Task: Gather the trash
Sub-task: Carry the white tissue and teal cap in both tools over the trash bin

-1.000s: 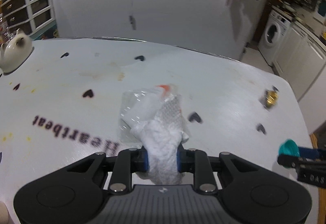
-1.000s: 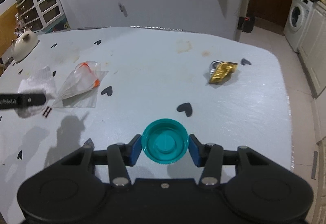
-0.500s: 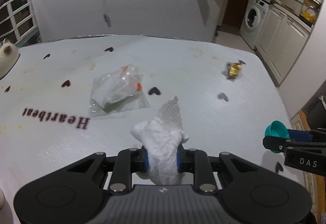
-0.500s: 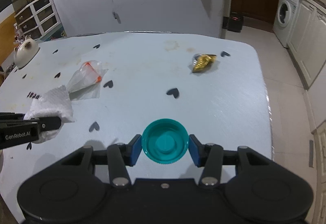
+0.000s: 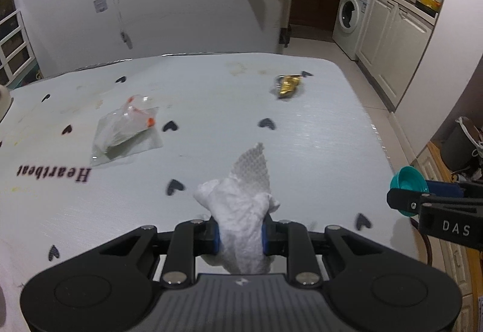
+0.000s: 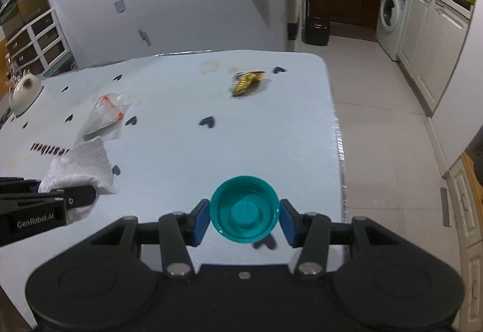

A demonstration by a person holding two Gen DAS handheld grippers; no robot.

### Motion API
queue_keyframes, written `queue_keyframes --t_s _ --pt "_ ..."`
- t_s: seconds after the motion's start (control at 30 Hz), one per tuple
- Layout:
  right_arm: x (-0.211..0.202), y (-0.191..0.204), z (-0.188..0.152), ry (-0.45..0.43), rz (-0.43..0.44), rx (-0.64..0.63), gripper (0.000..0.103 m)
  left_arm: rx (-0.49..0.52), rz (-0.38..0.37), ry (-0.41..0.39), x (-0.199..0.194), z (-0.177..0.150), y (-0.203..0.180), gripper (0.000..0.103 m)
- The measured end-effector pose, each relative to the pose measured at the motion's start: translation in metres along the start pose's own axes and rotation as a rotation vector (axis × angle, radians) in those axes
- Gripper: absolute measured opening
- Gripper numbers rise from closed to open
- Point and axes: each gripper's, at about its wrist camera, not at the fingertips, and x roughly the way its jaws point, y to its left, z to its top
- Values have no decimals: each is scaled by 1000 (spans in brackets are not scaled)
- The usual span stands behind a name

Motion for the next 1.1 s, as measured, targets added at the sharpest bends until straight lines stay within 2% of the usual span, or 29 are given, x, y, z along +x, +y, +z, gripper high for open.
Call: queue_keyframes --t_s 0.2,0.53,0.77,1.1 --pt "-19 -42 -11 -16 3 11 50 5 14 -9 -10 -6 -52 25" --pt "-49 -143 -28 -19 8 24 50 5 26 4 -17 -19 -158 25" --pt "-60 -216 -39 -8 -3 26 50 8 13 25 -7 -24 -227 25" --pt "-62 -306 -58 22 -46 71 50 44 -28 80 25 -31 -300 25"
